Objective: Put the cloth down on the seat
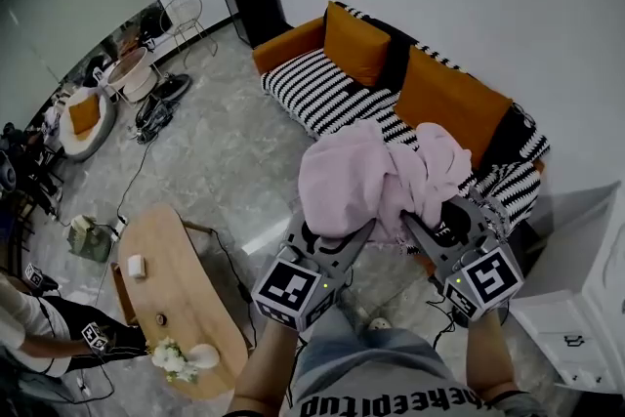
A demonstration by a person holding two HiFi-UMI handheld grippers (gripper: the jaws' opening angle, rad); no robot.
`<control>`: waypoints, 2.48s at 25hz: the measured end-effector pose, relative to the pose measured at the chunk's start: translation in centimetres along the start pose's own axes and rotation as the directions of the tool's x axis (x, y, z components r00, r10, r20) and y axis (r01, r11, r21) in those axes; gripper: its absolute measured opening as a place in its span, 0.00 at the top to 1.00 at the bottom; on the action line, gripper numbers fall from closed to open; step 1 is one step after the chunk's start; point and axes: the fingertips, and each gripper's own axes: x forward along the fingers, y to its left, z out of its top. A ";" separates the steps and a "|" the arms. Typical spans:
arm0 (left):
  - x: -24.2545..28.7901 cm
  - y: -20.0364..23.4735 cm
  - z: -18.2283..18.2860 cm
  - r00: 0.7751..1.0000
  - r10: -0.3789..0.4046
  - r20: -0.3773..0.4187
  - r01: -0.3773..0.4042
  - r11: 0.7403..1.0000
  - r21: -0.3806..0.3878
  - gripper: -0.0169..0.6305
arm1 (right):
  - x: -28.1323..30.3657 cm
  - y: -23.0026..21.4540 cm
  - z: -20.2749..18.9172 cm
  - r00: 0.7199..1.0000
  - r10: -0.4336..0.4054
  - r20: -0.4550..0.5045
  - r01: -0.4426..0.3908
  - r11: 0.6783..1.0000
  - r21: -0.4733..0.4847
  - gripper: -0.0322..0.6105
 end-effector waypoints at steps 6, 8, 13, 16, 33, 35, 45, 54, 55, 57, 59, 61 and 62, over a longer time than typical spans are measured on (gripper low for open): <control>3.1 3.6 0.4 1.000 -0.023 -0.003 0.023 1.000 -0.008 0.58 | 3.6 -2.8 0.3 1.000 -0.023 -0.009 0.023 1.000 0.004 0.63; 4.4 5.2 0.6 0.999 -0.035 0.002 0.035 0.999 -0.007 0.58 | 5.2 -3.8 0.3 0.999 -0.036 -0.012 0.036 0.999 0.008 0.63; 6.2 8.3 0.1 0.998 -0.065 -0.004 0.065 0.998 0.001 0.58 | 8.3 -5.1 -0.4 0.997 -0.072 -0.012 0.072 0.997 0.021 0.63; 7.4 11.9 0.4 0.996 -0.088 -0.012 0.088 0.996 0.004 0.58 | 11.8 -6.0 0.0 0.995 -0.093 -0.018 0.094 0.995 0.031 0.63; 10.4 25.9 0.1 0.990 -0.137 -0.028 0.136 0.991 -0.003 0.57 | 25.5 -7.6 0.4 0.988 -0.152 -0.036 0.153 0.987 0.053 0.63; 10.0 27.1 0.2 0.991 -0.135 -0.025 0.135 0.991 -0.003 0.57 | 26.7 -7.1 0.6 0.988 -0.150 -0.033 0.151 0.987 0.047 0.63; 11.6 32.6 -0.1 0.995 -0.094 -0.020 0.094 0.995 -0.027 0.57 | 32.6 -8.5 0.6 0.993 -0.105 -0.054 0.107 0.994 0.037 0.63; 18.2 39.5 -0.1 0.999 -0.026 -0.038 0.025 0.999 -0.032 0.57 | 40.4 -15.0 0.1 0.998 -0.034 -0.050 0.037 0.998 0.045 0.63; 18.3 39.7 0.0 0.999 -0.021 -0.036 0.019 0.999 -0.033 0.57 | 40.6 -15.0 0.1 0.998 -0.031 -0.048 0.033 0.999 0.043 0.63; 18.2 39.8 0.0 0.999 -0.014 -0.032 0.013 0.999 -0.031 0.57 | 40.7 -15.0 0.2 0.999 -0.024 -0.046 0.026 0.999 0.040 0.63; 19.0 40.0 0.0 0.999 -0.013 -0.031 0.012 0.999 -0.030 0.57 | 41.1 -15.8 0.1 0.999 -0.018 -0.047 0.020 0.999 0.035 0.63; 19.5 40.2 0.0 1.000 -0.010 -0.030 0.009 0.999 -0.032 0.57 | 41.3 -16.2 0.1 0.999 -0.014 -0.048 0.015 0.999 0.031 0.63; 19.4 40.2 -0.1 1.000 -0.007 -0.030 0.006 0.999 -0.034 0.57 | 41.4 -16.2 0.1 0.999 -0.012 -0.047 0.013 0.999 0.029 0.63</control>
